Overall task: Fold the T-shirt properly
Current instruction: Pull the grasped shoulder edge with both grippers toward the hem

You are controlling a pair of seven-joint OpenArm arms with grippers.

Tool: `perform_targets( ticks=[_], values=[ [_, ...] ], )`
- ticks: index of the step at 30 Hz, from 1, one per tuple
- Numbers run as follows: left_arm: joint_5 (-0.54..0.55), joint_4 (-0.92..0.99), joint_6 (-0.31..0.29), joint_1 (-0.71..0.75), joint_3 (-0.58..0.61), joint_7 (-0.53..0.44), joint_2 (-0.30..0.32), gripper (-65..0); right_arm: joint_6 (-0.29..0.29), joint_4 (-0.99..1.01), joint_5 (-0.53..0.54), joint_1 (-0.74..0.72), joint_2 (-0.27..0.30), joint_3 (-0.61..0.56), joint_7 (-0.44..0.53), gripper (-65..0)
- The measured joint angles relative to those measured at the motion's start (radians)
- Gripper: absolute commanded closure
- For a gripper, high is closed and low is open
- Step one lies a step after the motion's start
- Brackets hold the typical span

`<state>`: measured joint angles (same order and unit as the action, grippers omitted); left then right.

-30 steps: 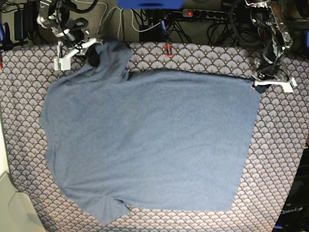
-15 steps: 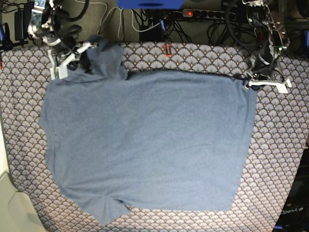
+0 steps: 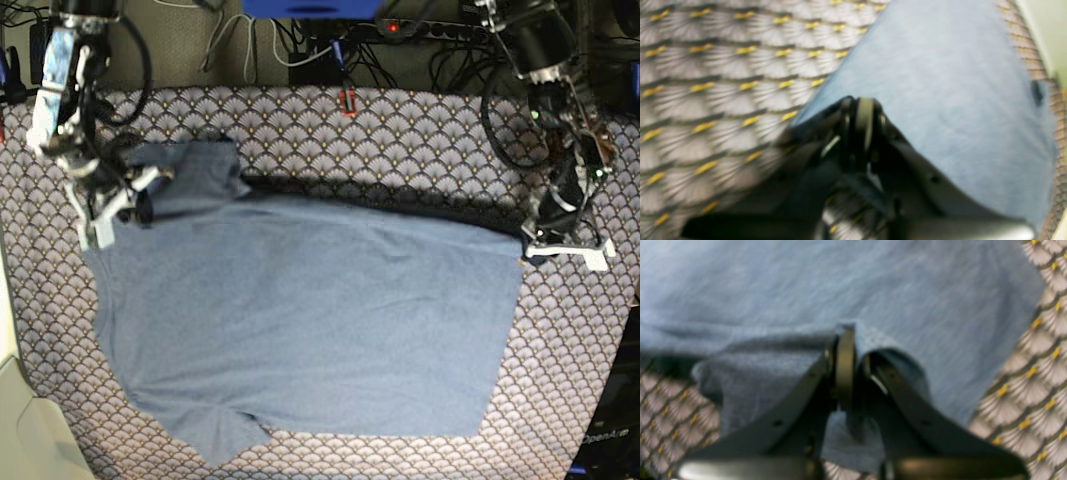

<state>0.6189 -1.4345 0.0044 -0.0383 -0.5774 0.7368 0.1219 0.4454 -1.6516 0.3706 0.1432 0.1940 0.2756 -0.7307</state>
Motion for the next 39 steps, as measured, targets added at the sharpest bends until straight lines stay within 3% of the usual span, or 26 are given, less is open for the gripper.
perform_targets(
  ticks=[10, 15, 20, 24, 29, 39],
  values=[
    [-0.011, 0.259, -0.002, -0.203, 0.093, -0.034, 0.036, -0.9, 0.004, 0.301, 0.011, -0.331, 0.064, -0.076, -0.045, 0.0],
    [-0.138, 0.379, -0.001, -0.293, 0.093, -0.093, 0.036, -0.9, 0.003, 0.457, 0.007, -0.457, 0.092, -0.164, 0.023, 0.0],
    [-0.238, 0.465, -0.008, -0.370, 0.095, -0.148, 0.035, -0.9, 0.003, 0.578, 0.007, -0.517, 0.114, -0.267, 0.105, 0.0],
    [-0.298, 0.521, -0.007, -0.415, 0.195, -0.203, 0.048, -0.9, 0.002, 0.657, 0.005, -0.555, 0.127, -0.335, 0.185, 0.0],
    [-0.305, 0.531, -0.009, -0.434, 0.299, -0.228, 0.056, -0.9, 0.003, 0.746, -0.074, -0.600, 0.122, -0.340, 0.227, 0.0],
    [-0.305, 0.531, -0.005, -0.441, 0.299, -0.231, 0.105, -1.0, 0.003, 0.762, -0.212, -0.652, 0.087, -0.338, 0.275, 0.0]
  ],
)
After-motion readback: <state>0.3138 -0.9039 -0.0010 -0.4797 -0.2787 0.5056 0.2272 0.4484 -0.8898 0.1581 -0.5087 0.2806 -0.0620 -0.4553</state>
